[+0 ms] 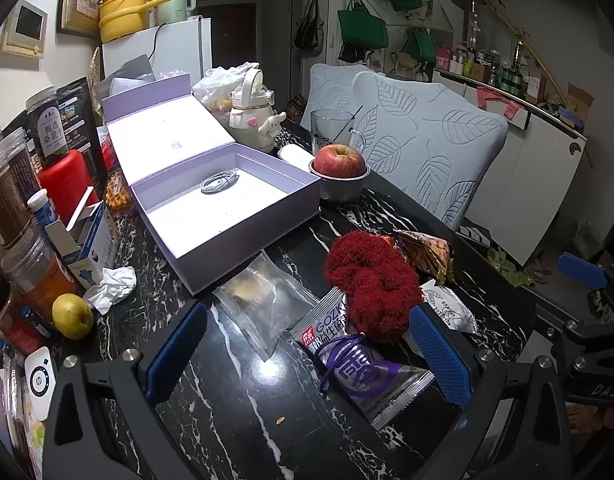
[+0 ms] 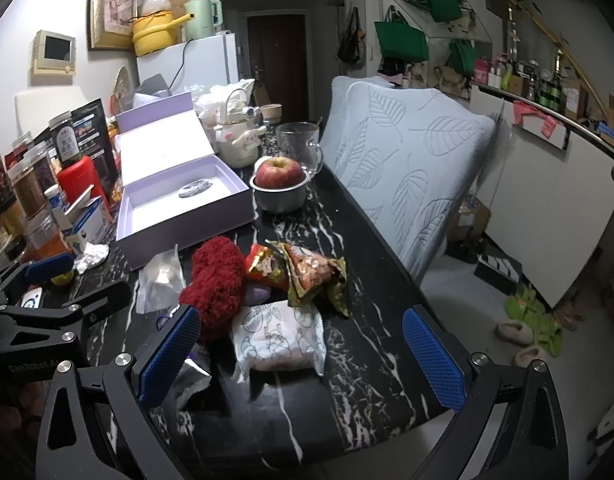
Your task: Organize soft objects
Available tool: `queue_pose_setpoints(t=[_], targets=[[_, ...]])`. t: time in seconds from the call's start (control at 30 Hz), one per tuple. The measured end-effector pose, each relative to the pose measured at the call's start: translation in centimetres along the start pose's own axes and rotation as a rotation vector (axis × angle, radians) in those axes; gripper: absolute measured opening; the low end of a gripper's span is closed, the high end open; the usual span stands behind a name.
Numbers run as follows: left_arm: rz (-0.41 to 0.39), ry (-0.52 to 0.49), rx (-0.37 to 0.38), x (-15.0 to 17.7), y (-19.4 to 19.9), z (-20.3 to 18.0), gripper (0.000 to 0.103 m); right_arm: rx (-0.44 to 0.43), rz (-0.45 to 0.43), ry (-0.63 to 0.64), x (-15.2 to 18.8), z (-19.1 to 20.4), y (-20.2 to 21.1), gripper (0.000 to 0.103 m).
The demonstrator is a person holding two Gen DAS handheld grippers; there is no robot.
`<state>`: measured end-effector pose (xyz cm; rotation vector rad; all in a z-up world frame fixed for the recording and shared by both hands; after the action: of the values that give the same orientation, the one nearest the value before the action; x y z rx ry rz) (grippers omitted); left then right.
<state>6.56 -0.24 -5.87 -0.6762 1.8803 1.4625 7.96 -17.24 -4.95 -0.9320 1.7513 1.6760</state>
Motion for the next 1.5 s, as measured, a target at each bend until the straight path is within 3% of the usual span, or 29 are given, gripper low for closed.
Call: queue_pose_setpoints(t=[1.5], targets=[[-0.022, 0.005, -0.001, 0.0, 2.0, -0.6, 0.103, 0.003, -0.010, 0.002, 0.7, -0.5, 1.3, 0.103]])
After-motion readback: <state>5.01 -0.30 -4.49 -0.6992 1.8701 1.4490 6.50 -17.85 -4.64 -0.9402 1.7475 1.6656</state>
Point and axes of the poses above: each gripper's, at about its wrist camera, not at the fingertips, and y roughly against the way its jaws point, z to its left, x to its underside, the point moved 9 cm from there along -y, roughly the way its jaws point, and after that the axes turned 11 degrees about x, right-handed, at the moved point
